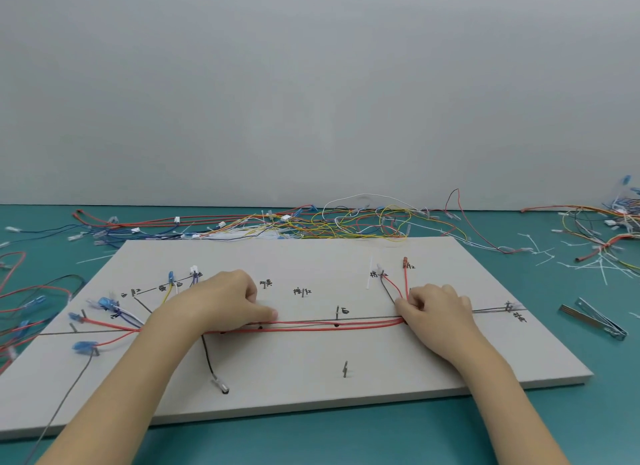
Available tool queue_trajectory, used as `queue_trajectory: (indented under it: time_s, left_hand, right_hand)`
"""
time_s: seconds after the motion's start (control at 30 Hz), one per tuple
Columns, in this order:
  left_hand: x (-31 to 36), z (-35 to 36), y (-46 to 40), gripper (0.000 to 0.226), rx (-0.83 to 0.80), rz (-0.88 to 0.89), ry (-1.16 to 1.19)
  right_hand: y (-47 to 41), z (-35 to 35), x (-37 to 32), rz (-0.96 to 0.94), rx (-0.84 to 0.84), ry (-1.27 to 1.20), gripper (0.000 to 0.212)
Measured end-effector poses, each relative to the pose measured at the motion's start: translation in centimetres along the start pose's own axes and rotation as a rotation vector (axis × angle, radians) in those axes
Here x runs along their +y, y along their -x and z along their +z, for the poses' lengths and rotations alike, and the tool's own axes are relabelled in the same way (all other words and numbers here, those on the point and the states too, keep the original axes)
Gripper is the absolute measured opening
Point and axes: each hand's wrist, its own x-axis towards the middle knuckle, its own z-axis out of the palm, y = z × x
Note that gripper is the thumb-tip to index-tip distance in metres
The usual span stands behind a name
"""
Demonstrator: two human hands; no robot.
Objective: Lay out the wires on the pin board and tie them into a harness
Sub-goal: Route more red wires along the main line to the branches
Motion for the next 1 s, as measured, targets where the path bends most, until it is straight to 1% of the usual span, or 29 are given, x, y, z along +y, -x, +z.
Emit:
queue_trajectory:
  time_s: [0.1, 0.17, 0.33, 0.5, 0.67, 0.9, 1.0]
  left_hand:
    - [0.8, 0.2, 0.5, 0.05, -0.021, -0.041, -0.153]
    - [1.4, 0.5, 0.9, 0.046, -0.018, -0.031, -0.248]
    - [2.6, 1.2, 1.4, 0.035, -0.029, 0.003, -0.341]
    - [2.4, 1.2, 1.4, 0.037, -0.058, 0.026, -0.292]
    - [2.2, 0.9, 1.4, 0.038, -0.068, 0.047, -0.242]
    - [2.1, 1.1, 1.5, 0.038, -0.048, 0.022, -0.158]
    - [3.0, 1.8, 1.5, 0.039, -0.024, 0.013, -0.107]
  right_hand:
    - [0.0, -0.2, -0.2, -0.017, -0.034, 0.061, 0.036]
    - [0.1, -0.4, -0.3, -0.028, -0.055, 0.074, 0.034]
    - [0.4, -0.8, -0.7, -0.029, -0.082, -0.016, 0.034]
    - [0.5, -1.2, -0.8, -0.012, -0.083, -0.144, 0.039]
    - [0.4, -1.4, -0.5, -0.014, -0.119, -0.249, 0.038]
    - [0.2, -1.3, -0.3, -0.012, -0.124, -0.269, 0.037]
    - [0.3, -1.8, 0.2, 0.022, -0.113, -0.272, 0.035]
